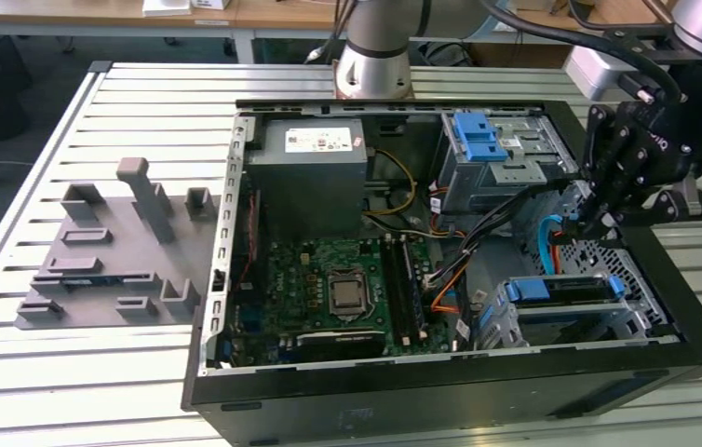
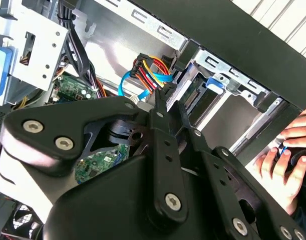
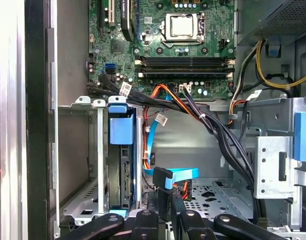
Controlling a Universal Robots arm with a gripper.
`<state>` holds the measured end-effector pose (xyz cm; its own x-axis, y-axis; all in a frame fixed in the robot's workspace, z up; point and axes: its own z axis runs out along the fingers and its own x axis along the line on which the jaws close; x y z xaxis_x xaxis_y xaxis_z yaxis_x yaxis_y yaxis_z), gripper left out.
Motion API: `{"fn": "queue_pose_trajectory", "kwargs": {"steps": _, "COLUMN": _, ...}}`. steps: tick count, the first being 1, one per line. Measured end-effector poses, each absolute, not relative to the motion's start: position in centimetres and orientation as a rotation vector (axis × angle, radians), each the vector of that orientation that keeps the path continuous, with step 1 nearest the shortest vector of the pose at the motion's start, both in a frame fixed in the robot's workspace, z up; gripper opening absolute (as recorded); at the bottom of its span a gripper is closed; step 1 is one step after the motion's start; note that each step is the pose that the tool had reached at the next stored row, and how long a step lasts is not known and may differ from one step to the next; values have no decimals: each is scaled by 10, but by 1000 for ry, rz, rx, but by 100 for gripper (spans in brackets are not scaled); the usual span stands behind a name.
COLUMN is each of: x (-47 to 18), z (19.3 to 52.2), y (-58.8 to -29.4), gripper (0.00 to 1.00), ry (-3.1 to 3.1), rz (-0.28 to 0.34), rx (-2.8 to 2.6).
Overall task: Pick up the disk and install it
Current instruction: 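Insert the first disk wire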
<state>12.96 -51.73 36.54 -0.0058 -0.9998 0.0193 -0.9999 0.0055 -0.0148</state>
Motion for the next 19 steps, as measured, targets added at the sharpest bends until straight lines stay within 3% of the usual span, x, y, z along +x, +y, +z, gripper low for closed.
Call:
{"fn": "queue_pose_trajectory", "kwargs": {"steps": 1, "x": 130, "z": 365, "y": -517, "gripper": 25, "ry": -2225, "rz": 38, "rx": 2213}}
{"fn": "queue_pose_trajectory", "kwargs": {"steps": 19, "x": 130, "z": 362, "y": -507, "gripper": 25, "ry": -2203, "rz": 85, "rx": 2191}}
